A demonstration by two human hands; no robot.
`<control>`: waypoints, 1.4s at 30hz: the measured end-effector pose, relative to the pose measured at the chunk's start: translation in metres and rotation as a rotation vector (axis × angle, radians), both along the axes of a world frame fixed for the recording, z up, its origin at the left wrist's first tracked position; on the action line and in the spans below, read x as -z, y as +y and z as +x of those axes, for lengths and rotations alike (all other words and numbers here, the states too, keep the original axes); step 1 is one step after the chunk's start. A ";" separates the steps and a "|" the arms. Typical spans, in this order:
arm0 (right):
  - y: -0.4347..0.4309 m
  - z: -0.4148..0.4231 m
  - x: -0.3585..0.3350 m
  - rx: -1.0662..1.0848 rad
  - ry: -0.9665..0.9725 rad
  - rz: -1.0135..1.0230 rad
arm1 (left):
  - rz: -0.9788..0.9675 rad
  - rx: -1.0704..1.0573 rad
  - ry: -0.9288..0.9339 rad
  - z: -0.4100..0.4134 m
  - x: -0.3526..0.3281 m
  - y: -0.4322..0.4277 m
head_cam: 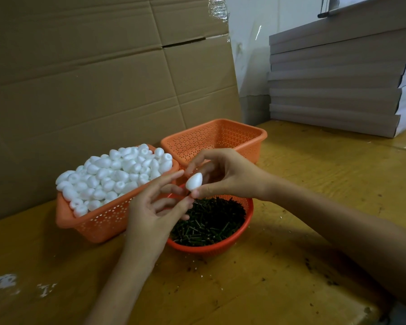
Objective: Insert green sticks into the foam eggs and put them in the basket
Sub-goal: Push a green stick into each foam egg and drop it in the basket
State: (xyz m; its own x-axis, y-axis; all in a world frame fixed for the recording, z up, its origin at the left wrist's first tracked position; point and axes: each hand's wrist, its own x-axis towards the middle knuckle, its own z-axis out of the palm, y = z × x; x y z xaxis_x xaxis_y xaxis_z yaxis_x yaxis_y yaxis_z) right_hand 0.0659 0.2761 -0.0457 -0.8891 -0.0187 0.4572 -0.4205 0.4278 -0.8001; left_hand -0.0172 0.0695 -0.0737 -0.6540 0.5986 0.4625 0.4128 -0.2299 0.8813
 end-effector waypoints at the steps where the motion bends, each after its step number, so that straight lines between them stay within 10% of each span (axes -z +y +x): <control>1: 0.001 0.001 -0.001 -0.009 -0.022 -0.028 | -0.005 -0.006 0.004 0.000 0.000 0.000; 19: -0.009 -0.001 0.001 0.003 -0.013 -0.133 | 0.043 0.004 0.061 0.001 -0.001 -0.001; 42: -0.016 0.006 0.003 0.340 0.347 0.409 | 0.162 -0.127 -0.216 0.003 -0.005 0.002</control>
State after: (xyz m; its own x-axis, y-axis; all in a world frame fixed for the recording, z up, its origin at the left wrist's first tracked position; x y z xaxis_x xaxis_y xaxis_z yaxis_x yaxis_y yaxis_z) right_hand 0.0716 0.2602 -0.0486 -0.6776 0.0041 0.7355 -0.4129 0.8254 -0.3850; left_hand -0.0138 0.0713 -0.0686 -0.8129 0.4351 0.3872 0.2541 -0.3334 0.9079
